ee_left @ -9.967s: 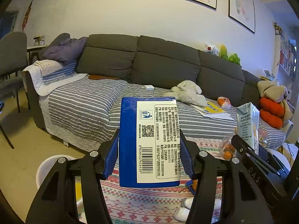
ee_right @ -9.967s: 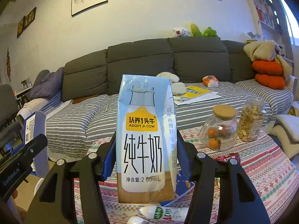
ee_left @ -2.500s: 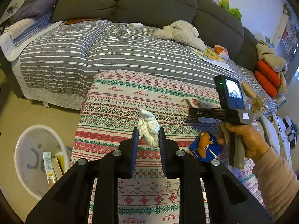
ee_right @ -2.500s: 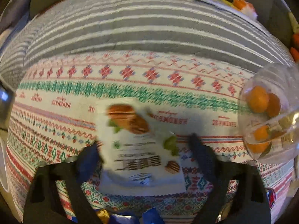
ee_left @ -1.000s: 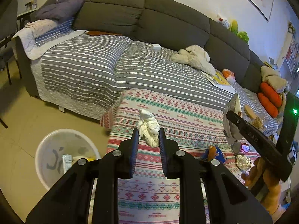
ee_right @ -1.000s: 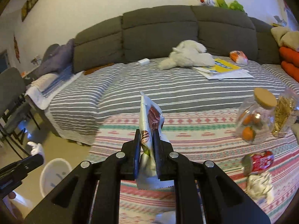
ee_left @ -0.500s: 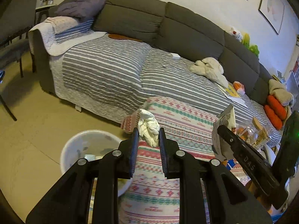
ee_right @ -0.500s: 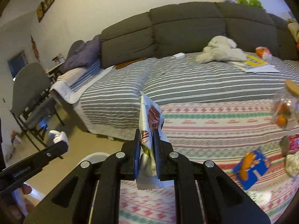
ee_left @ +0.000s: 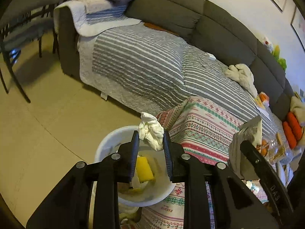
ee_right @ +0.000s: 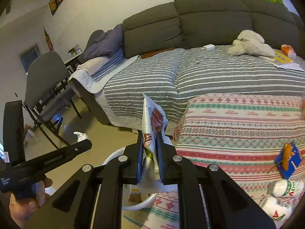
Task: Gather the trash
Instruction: 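Open the left tool to drop the tissue while the right tool drops the wrapper into the bin, then move both tools back over the table toward the orange snack and crumpled paper, then grasp the orange sausage snack with the left tool while the right tool grasps the crumpled white paper, then lift and carry the snack and paper with both tools toward the white bin, then open the left tool over the bin while the right tool releases the paper into it, then move both tools back over the table toward the blue box and bottles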
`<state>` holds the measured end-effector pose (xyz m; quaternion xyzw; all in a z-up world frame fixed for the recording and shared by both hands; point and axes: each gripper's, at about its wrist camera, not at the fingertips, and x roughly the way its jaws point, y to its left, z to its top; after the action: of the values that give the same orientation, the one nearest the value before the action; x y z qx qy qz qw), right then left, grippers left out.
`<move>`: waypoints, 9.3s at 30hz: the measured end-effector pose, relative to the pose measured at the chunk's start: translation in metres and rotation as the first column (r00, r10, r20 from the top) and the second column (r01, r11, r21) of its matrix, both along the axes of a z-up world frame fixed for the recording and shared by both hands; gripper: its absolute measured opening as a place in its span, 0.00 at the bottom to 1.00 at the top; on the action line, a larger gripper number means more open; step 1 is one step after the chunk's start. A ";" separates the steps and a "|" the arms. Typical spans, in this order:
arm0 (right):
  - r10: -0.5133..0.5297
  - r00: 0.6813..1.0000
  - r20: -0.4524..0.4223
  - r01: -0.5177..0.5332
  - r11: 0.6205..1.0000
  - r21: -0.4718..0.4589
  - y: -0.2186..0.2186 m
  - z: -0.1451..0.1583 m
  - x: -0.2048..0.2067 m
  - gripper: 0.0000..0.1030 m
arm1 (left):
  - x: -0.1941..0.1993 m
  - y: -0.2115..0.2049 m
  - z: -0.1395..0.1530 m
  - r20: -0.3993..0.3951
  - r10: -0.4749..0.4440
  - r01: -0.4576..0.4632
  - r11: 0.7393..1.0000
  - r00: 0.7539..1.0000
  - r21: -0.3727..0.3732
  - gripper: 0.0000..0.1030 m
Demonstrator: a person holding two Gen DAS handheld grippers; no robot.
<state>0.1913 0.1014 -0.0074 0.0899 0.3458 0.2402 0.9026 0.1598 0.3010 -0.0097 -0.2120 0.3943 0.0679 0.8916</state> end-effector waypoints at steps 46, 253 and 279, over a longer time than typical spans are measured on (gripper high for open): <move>-0.115 0.993 0.015 0.116 0.984 -0.133 0.043 -0.008 0.013 0.86 | -0.045 0.025 0.044 0.122 0.254 -0.278 0.922 0.960 0.269 0.89; 0.147 0.988 0.049 -0.143 0.987 -0.076 0.078 -0.029 -0.010 0.40 | -0.055 0.049 0.053 0.132 0.286 -0.311 0.917 0.949 0.250 0.88; -0.140 0.980 0.140 0.167 0.965 -0.203 0.016 0.007 0.000 0.94 | -0.049 0.001 0.045 0.106 0.290 -0.308 0.863 0.951 0.400 0.93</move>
<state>0.1918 0.1172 -0.0006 0.0037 0.3046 0.1362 0.9427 0.1112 0.3021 0.0350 -0.0792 0.3146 0.2821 0.9029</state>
